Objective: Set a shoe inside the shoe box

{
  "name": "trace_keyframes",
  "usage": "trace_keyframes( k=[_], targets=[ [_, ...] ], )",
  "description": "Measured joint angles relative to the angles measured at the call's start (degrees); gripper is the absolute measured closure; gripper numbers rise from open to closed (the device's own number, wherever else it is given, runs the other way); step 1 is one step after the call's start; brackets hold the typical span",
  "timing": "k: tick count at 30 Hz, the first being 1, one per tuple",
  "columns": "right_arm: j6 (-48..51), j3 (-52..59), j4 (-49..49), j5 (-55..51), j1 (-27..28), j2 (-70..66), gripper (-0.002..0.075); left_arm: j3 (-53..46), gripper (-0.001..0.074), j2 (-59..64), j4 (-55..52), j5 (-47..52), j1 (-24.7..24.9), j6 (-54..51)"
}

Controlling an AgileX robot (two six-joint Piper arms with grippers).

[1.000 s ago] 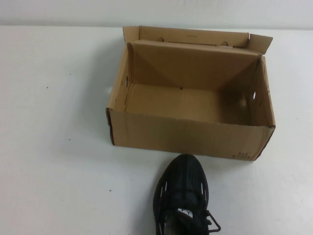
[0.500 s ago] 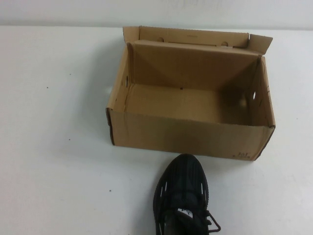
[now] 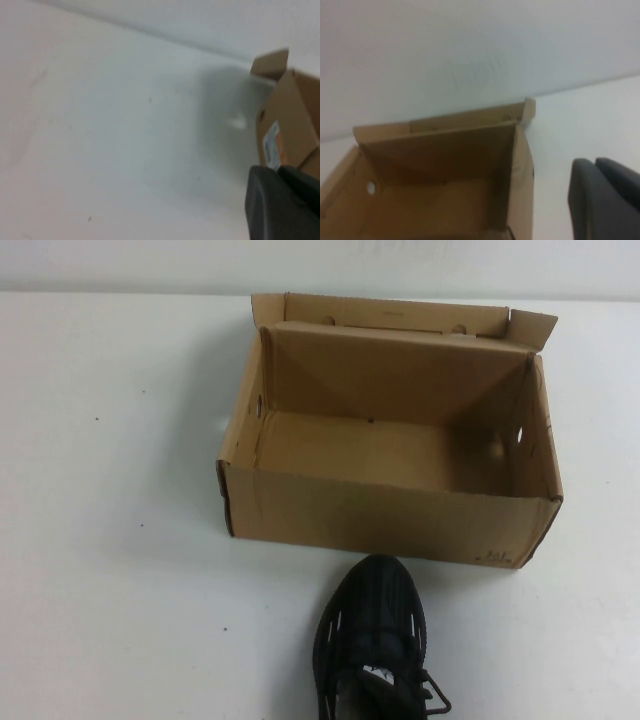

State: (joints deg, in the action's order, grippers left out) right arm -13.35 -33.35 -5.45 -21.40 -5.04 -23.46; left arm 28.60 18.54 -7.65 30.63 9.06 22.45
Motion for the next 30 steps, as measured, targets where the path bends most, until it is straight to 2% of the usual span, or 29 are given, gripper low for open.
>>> trace_keyframes(
  k=[4,8,12,15,19,24,26,30],
  targets=[
    [5.6,-2.3,-2.7,-4.8,0.0,-8.3,0.0743,0.0,0.0735,0.0,5.2,9.1,0.0,-11.4],
    [24.8,-8.1,-13.2,-12.7,0.0,-19.0,0.0743,0.0,0.0735,0.0,13.1,15.1,0.0,-20.3],
    [42.7,-14.9,-26.4,-21.5,-0.2,-30.3,0.0743,0.0,0.0735,0.0,18.3,16.1,0.0,-23.2],
    [52.6,-20.3,-32.2,-27.1,-3.2,-37.4,0.0743,0.0,0.0735,0.0,20.0,16.2,0.0,-24.2],
    [55.9,-24.7,-30.9,-29.5,-12.8,-43.9,0.0736,0.0,0.0735,0.0,20.6,16.2,0.0,-24.7],
    [56.6,-25.7,-22.7,-30.1,-26.7,-49.9,0.0704,0.0,0.0735,0.0,21.0,16.4,0.0,-24.8],
    [56.4,-25.7,-18.5,-30.1,-31.6,-52.0,0.0673,0.0,0.0735,0.0,21.0,16.5,0.0,-24.8],
    [55.2,-25.7,-13.9,-29.5,-37.3,-54.7,0.0566,0.0,0.0735,0.0,21.0,16.6,0.0,-24.8]
  ],
)
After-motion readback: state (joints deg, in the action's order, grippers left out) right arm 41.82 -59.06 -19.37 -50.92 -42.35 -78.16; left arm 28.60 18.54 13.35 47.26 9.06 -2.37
